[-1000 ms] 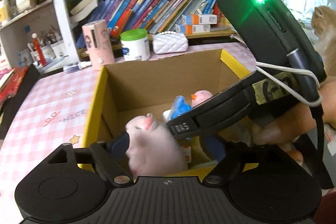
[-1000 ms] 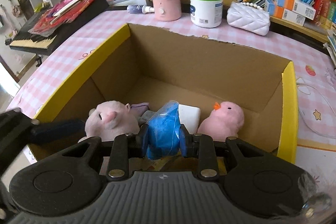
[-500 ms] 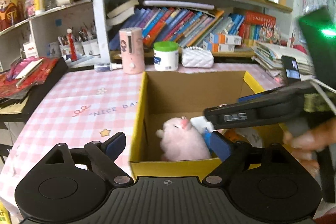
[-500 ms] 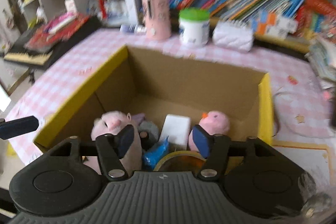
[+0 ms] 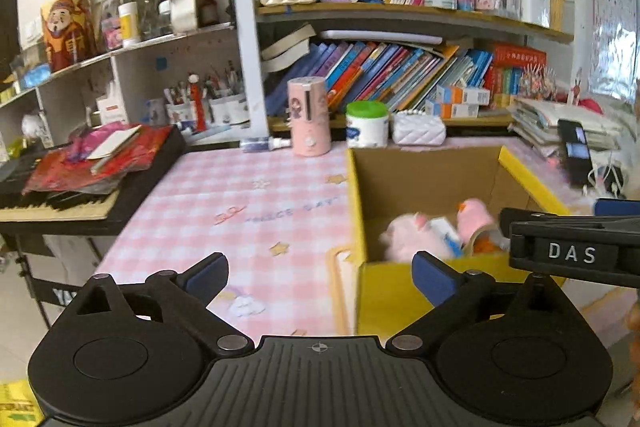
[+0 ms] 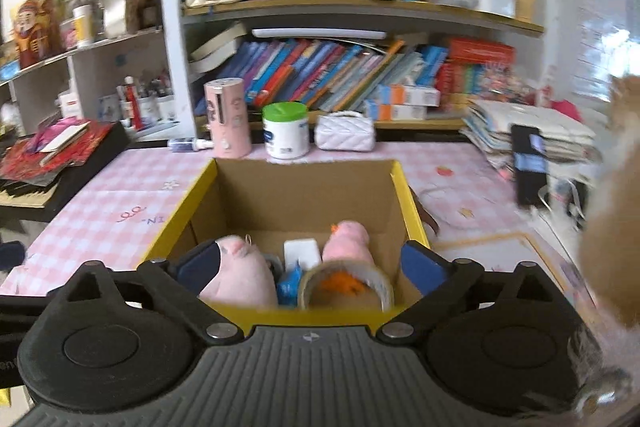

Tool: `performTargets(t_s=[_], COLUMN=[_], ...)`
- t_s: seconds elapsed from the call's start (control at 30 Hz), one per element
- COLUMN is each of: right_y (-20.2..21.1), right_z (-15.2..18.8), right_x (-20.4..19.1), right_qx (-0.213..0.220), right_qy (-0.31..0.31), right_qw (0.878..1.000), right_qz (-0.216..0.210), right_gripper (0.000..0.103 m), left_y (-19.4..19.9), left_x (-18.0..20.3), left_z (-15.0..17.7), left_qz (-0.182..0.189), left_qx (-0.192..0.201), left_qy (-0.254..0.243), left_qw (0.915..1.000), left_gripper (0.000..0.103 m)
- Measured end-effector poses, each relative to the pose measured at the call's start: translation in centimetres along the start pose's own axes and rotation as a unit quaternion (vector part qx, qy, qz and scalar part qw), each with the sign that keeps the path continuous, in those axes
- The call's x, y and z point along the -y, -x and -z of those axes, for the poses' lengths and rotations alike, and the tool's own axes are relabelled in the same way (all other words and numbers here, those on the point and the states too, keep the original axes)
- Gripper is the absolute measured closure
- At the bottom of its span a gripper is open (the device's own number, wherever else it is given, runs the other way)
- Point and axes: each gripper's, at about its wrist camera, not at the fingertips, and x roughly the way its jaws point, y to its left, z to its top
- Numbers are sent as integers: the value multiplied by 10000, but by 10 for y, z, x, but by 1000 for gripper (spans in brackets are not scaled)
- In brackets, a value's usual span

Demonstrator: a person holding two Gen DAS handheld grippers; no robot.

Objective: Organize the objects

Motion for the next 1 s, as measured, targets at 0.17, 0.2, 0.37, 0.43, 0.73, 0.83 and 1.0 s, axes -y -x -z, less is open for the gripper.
performTargets(t_s=[0.17, 0.2, 0.37, 0.43, 0.73, 0.83, 1.0], right_y=[33, 39, 59, 66, 81, 85, 87], right_z=[25, 30, 50, 55, 82, 88, 96], right_x=[-25, -30, -48, -53, -71, -81, -87], right_qx=[55, 47, -34, -17, -393, -441, -553], right_qy=[-84, -91, -43, -61, 115, 229, 197], right_qw=[9994, 9993, 9990, 9989, 9985, 9985, 9981], right_qz=[336, 365, 435, 460, 360, 208, 159], right_gripper=[0, 0, 0, 0, 0, 0, 0], left_y=[13, 16, 33, 39, 58, 62, 70], left_x=[-23, -26, -37, -41, -58, -46, -34], left_z=[20, 24, 38, 43, 51, 54, 58], left_qz=[-137, -127, -184, -286, 76, 250, 353], left_qx=[-292, -321, -335, -290, -267, -271, -189], left_qy=[270, 296, 175, 188, 782, 498, 262], left_qw=[9991, 9990, 9991, 9990, 9965, 9981, 9989], left_gripper=[3, 3, 3, 3, 3, 3, 3])
